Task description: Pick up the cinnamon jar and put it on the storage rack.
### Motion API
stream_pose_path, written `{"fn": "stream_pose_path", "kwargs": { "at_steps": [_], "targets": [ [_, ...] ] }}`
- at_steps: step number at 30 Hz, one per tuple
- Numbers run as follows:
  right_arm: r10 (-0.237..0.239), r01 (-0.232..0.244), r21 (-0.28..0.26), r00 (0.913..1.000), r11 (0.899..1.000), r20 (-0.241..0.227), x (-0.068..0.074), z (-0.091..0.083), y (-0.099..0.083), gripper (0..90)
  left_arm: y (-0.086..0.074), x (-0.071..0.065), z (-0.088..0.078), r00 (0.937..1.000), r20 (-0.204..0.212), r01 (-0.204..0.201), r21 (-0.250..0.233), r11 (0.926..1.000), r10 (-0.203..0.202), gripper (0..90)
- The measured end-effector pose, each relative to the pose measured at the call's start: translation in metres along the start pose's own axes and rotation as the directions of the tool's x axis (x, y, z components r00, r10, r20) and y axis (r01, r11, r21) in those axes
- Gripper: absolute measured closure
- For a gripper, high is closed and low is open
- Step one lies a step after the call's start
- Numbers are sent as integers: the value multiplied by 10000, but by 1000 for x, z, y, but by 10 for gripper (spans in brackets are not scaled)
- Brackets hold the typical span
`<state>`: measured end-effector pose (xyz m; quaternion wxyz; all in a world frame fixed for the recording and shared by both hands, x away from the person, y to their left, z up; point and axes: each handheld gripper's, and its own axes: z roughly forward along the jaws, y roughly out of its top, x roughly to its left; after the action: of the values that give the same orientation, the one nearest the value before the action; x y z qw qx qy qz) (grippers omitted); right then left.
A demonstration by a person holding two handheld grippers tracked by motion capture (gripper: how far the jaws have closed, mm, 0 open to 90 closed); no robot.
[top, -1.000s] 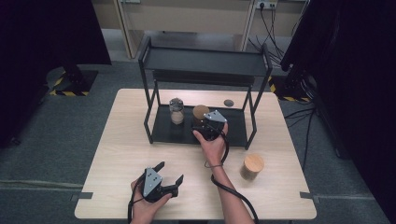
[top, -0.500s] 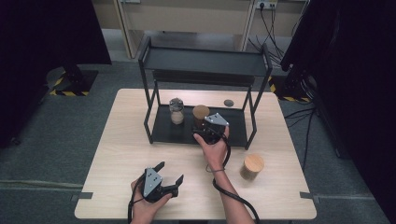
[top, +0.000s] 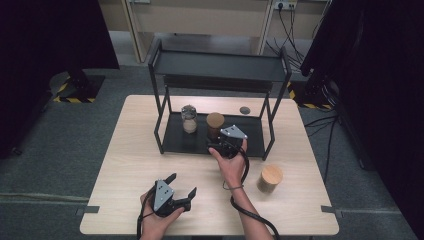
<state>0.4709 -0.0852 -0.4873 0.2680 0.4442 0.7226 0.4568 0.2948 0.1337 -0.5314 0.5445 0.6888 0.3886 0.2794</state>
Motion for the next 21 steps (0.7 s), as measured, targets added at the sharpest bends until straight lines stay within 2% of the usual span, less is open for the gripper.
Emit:
{"fn": "stream_pose_path", "kwargs": {
  "at_steps": [21],
  "targets": [
    [-74,72,-48,9993,10000,-356,3,-18,-9,26,0,0,0,10000,-15,29,-23,10000,-29,125]
  ]
}}
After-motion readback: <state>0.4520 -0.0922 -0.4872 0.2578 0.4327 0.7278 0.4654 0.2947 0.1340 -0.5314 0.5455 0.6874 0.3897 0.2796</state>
